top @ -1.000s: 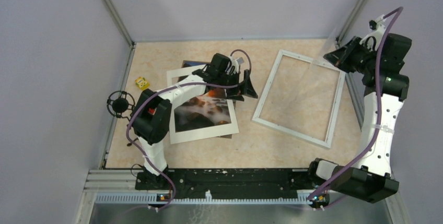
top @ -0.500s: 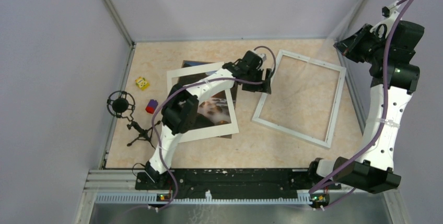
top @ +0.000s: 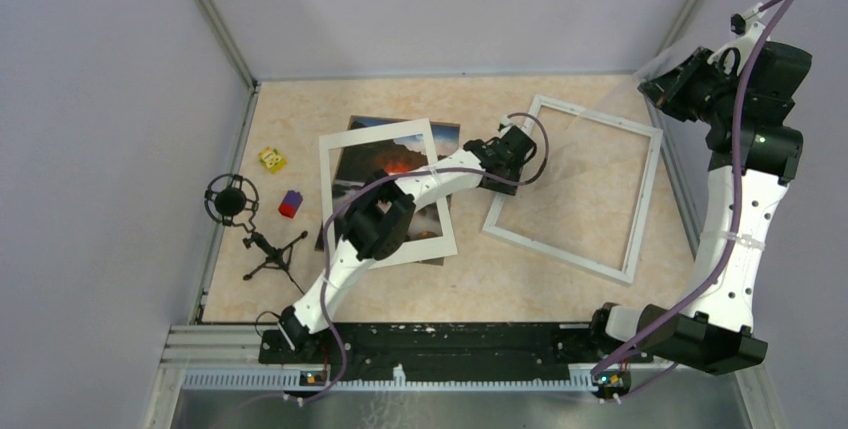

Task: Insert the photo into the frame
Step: Move the photo frame to the center of the board, then place the photo frame item in the photo frame.

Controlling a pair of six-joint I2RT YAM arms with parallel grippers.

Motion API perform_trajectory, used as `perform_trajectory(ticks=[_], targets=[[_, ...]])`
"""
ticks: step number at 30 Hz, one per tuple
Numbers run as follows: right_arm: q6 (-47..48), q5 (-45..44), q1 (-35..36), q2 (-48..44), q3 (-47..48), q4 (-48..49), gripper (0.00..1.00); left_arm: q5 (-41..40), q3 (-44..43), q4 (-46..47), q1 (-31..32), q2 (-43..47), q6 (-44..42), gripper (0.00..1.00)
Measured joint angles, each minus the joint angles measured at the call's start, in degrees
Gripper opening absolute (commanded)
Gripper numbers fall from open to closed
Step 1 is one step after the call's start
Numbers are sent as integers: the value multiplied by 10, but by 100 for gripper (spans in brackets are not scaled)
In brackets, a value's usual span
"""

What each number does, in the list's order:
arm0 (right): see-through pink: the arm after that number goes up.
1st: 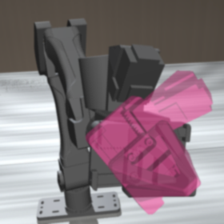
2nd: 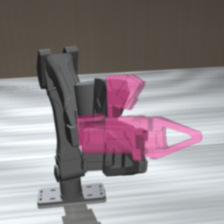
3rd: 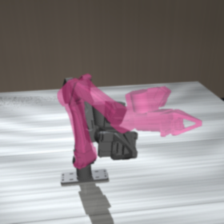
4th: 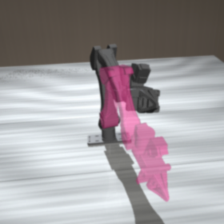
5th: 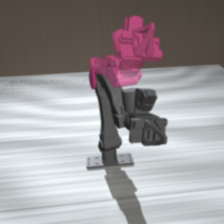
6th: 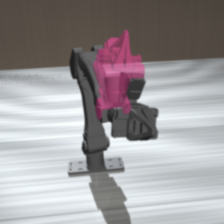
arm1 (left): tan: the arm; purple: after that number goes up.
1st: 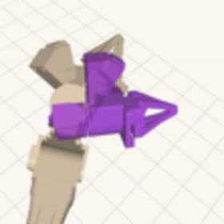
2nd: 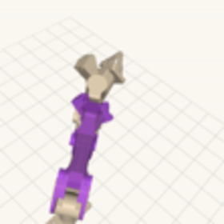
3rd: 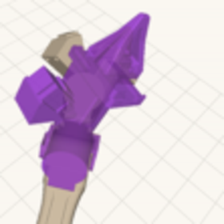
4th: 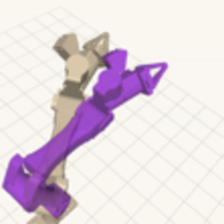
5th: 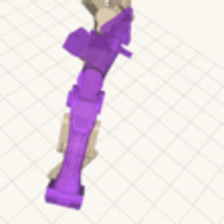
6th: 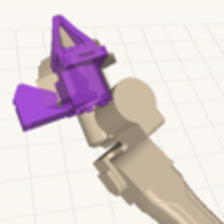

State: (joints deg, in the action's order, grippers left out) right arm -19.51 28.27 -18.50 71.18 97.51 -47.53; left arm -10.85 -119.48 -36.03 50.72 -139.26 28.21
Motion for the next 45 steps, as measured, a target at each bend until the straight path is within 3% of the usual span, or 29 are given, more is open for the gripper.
perform_trajectory(ticks=[5, 9, 13, 15, 18, 24, 29, 33, 36, 40, 45], targets=[[-2, 9, 1, -7, -23, 14, 0, -43, 40, 9, 0, 19, 43, 32], [-7, 24, 3, -7, -41, 27, 0, -51, 97, 13, 0, 54, 71, 27], [-16, 43, 4, -6, -57, 42, 0, -41, 161, 24, -3, 94, 101, 29], [-17, 50, 4, -4, -61, 46, 0, -25, 186, 26, -6, 111, 113, 36], [-20, 65, 4, -1, -64, 54, 0, 20, 217, 38, -18, 132, 124, 55], [-32, 101, 10, 9, -72, 68, 0, 177, 326, 79, -76, 207, 135, 84], [-37, 123, 23, 25, -72, 82, 0, 307, 414, 114, -147, 295, 130, 94], [-52, 155, 40, 40, -73, 103, 0, 469, 479, 221, -228, 375, 162, 98], [-77, 188, 50, 40, -91, 139, 0, 565, 487, 329, -262, 384, 214, 98], [-121, 215, 68, 42, -114, 191, 0, 653, 513, 480, -257, 376, 308, 98], [-174, 236, 96, 43, -120, 251, 0, 713, 554, 717, -246, 317, 498, 98]])
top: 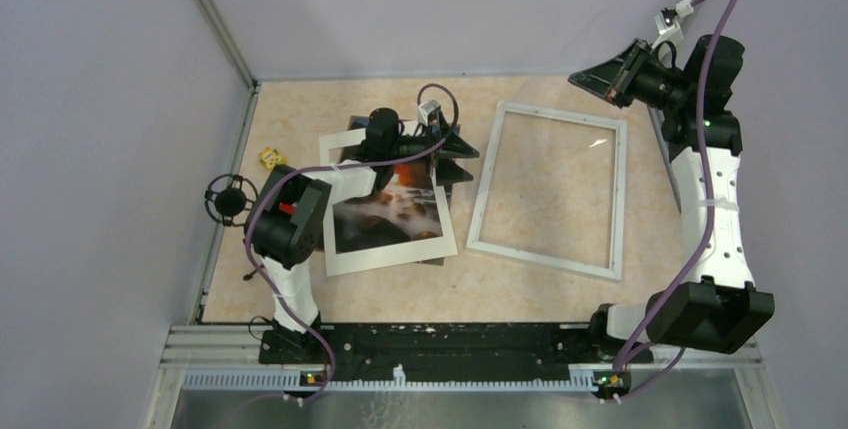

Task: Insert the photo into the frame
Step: Place the photo frame item in the photo frame.

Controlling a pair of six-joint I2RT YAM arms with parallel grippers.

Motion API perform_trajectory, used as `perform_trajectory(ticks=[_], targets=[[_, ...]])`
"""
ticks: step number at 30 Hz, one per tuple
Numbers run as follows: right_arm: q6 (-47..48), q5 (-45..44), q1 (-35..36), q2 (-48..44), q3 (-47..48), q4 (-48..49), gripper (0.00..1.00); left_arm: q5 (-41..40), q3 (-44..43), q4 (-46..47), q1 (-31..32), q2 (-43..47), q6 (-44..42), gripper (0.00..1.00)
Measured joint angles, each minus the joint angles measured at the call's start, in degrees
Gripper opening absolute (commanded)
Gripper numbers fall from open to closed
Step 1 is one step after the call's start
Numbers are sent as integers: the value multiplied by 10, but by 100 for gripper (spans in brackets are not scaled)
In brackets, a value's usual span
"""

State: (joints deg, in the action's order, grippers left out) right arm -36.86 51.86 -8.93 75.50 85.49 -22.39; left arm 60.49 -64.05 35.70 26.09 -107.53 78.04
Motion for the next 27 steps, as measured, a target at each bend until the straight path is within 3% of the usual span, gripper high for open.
perform_trajectory(ticks=[3, 7, 12, 20, 27], targets=[[-31, 7, 4, -5, -26, 49, 0, 11, 12, 162, 0, -50, 139, 98], [-44, 4, 5, -9, -69, 70, 0, 12, 13, 312, -2, -87, 266, 96], [-44, -13, 0, -30, -136, 82, 0, 14, 16, 428, -14, -113, 359, 82], [-43, -11, -52, -64, -249, 78, 0, 12, 15, 457, -29, -154, 374, 60], [-19, -5, -82, -63, -312, 57, 0, 13, 6, 445, -31, -182, 349, 49]])
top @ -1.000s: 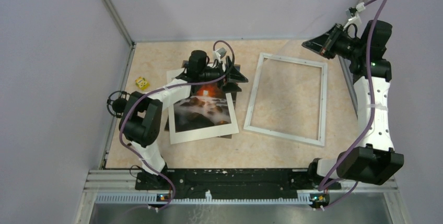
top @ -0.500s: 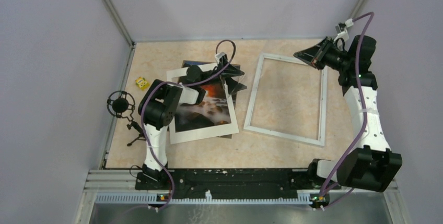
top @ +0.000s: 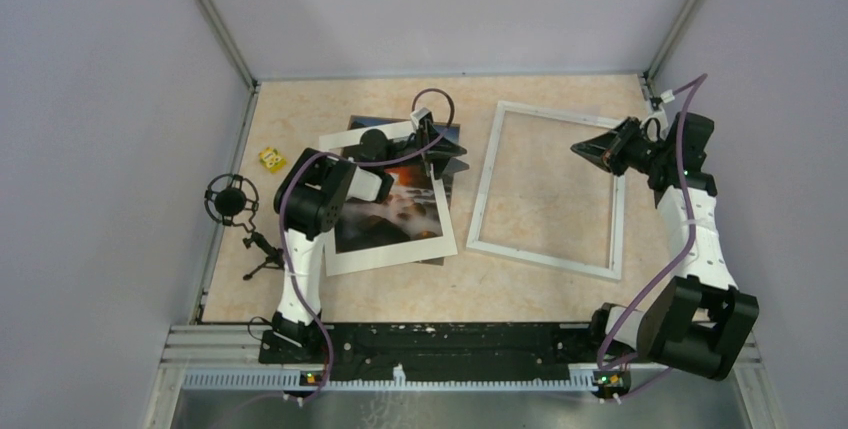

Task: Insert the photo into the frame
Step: Place the photo frame item in the photo frame.

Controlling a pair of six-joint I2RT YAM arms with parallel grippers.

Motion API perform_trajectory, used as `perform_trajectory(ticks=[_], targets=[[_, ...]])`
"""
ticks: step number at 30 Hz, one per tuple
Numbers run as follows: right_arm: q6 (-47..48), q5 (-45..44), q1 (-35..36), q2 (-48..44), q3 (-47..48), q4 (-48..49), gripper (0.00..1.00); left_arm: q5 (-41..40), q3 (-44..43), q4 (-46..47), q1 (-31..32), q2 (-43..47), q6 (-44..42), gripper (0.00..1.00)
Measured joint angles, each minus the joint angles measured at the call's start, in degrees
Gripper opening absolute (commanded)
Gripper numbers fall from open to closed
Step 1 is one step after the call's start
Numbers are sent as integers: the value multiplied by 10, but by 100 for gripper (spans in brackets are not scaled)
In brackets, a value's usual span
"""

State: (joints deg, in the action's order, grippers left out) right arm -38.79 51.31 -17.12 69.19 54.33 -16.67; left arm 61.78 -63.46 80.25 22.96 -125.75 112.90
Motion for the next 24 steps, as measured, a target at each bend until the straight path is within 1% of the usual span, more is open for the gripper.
perform_trajectory(ticks=[3, 6, 9, 12, 15, 17, 19, 21, 24], targets=[[15, 0, -7, 3, -11, -6, 0, 3, -10, -18, 0, -17, -16, 44], [29, 0, -15, 12, -19, -9, 0, 5, -14, -75, 1, -23, -59, 40], [43, -3, -21, 21, -29, -9, 2, 5, -30, -176, 4, -23, -135, 34], [55, -7, -23, 32, -35, -9, 6, 3, -58, -287, 9, -23, -217, 33], [70, -13, -24, 42, -45, -9, 8, -2, -80, -372, 12, -23, -280, 31], [79, -19, -26, 50, -53, -9, 12, -4, -86, -406, 14, -23, -306, 28], [85, -24, -28, 58, -65, -6, 14, -8, -89, -433, 16, -23, -326, 22], [90, -30, -30, 65, -78, -5, 20, -12, -91, -459, 18, -24, -346, 17], [96, -44, -31, 74, -89, -5, 29, -18, -103, -497, 23, -33, -379, 12]])
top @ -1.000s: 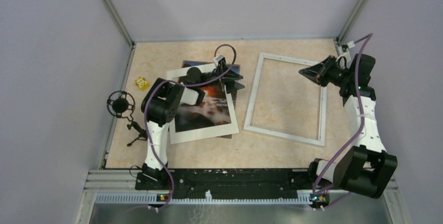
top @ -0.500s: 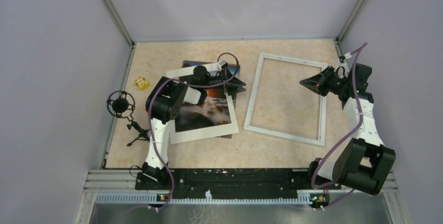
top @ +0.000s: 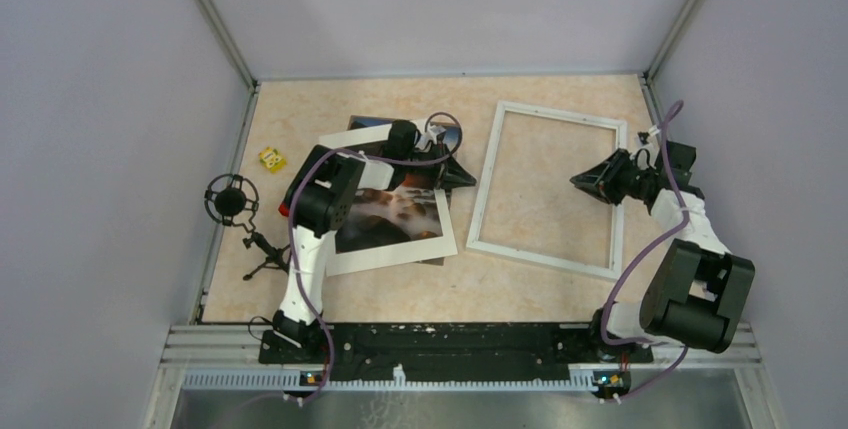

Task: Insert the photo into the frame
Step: Place the photo frame item in the photo frame.

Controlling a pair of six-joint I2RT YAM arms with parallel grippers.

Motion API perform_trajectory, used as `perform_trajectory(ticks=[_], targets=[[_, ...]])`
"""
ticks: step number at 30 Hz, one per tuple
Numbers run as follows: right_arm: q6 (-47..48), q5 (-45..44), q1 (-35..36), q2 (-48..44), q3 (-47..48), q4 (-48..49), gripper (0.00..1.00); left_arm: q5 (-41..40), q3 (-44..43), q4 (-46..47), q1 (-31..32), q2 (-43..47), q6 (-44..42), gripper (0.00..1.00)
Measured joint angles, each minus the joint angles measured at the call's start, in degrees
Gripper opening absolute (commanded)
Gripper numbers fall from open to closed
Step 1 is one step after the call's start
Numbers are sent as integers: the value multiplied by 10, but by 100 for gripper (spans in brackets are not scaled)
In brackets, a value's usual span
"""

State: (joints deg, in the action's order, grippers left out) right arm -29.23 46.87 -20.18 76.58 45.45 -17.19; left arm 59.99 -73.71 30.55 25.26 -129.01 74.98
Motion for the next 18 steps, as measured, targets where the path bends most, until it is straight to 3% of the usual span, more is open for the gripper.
perform_trajectory(ticks=[10, 18], targets=[[12, -50, -31, 20, -24, 19, 52, -45, -43, -158, 15, -7, -125, 6], [5, -60, -55, 35, -57, 54, 52, -65, -47, -199, 21, -7, -166, 4]])
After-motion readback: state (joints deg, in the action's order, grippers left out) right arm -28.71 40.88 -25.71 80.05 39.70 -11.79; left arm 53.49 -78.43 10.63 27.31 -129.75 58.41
